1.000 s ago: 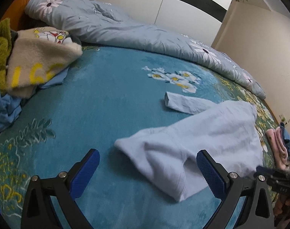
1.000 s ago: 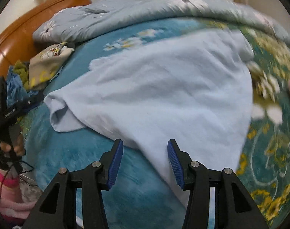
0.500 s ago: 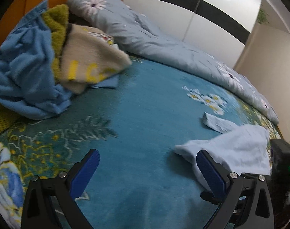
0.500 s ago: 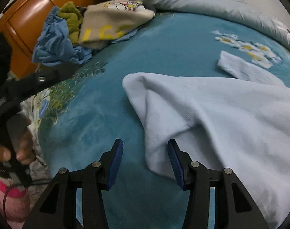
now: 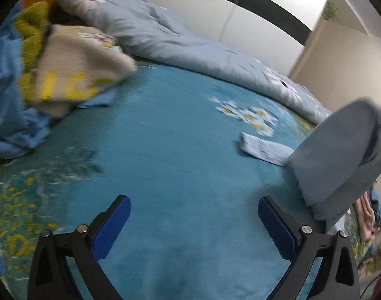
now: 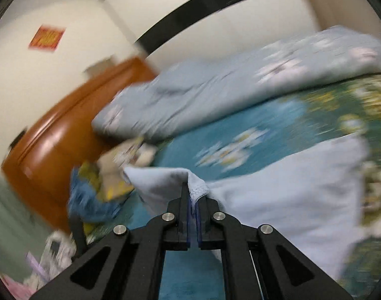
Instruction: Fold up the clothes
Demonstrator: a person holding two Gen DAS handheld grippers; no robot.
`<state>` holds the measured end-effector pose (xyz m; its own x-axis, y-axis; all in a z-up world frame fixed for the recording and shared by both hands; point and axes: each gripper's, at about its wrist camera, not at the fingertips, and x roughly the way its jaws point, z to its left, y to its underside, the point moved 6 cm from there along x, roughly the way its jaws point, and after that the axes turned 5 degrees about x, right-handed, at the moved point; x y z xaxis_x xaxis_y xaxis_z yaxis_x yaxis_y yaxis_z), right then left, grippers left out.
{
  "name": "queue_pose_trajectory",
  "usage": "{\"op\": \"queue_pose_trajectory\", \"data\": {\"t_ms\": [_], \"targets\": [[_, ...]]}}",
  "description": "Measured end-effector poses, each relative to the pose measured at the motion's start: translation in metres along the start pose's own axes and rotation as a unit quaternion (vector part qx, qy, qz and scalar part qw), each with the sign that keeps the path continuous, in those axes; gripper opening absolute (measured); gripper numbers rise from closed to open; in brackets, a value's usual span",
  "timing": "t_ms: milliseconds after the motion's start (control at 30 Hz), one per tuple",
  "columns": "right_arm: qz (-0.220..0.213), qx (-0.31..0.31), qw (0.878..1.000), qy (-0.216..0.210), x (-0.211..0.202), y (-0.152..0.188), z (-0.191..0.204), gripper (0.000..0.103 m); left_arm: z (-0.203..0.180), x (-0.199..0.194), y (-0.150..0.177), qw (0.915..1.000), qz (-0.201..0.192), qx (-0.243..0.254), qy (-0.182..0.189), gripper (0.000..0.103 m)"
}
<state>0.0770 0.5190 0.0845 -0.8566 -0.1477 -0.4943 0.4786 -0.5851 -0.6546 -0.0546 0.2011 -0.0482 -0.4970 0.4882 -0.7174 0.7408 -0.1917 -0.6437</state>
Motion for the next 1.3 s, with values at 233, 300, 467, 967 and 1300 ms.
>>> {"op": "queue_pose_trajectory", "data": {"t_ms": [233, 300, 467, 967, 1300], "targets": [[-0.086, 0.053, 0.985, 0.140, -0.106, -0.030, -0.097, 0.003, -0.081, 0.023, -0.008, 0.9956, 0.013, 0.075, 0.054, 0.103], [-0.105, 0.078, 0.977, 0.169, -0.133, -0.029, -0.125, 0.003, -0.096, 0.028, -0.010, 0.9941, 0.017, 0.088, 0.062, 0.103], [-0.087, 0.139, 0.953, 0.255, -0.170, 0.002, -0.202, 0.003, -0.147, 0.042, -0.019, 0.9866, 0.022, 0.135, 0.089, 0.103], [0.021, 0.082, 0.942, 0.324, -0.207, 0.055, -0.219, 0.016, -0.280, 0.111, -0.022, 0.9235, 0.050, 0.343, 0.164, 0.103], [0.104, 0.030, 0.972, 0.211, -0.056, 0.041, -0.187, 0.035, -0.324, 0.137, -0.002, 0.8712, 0.050, 0.454, 0.179, 0.103]]}}
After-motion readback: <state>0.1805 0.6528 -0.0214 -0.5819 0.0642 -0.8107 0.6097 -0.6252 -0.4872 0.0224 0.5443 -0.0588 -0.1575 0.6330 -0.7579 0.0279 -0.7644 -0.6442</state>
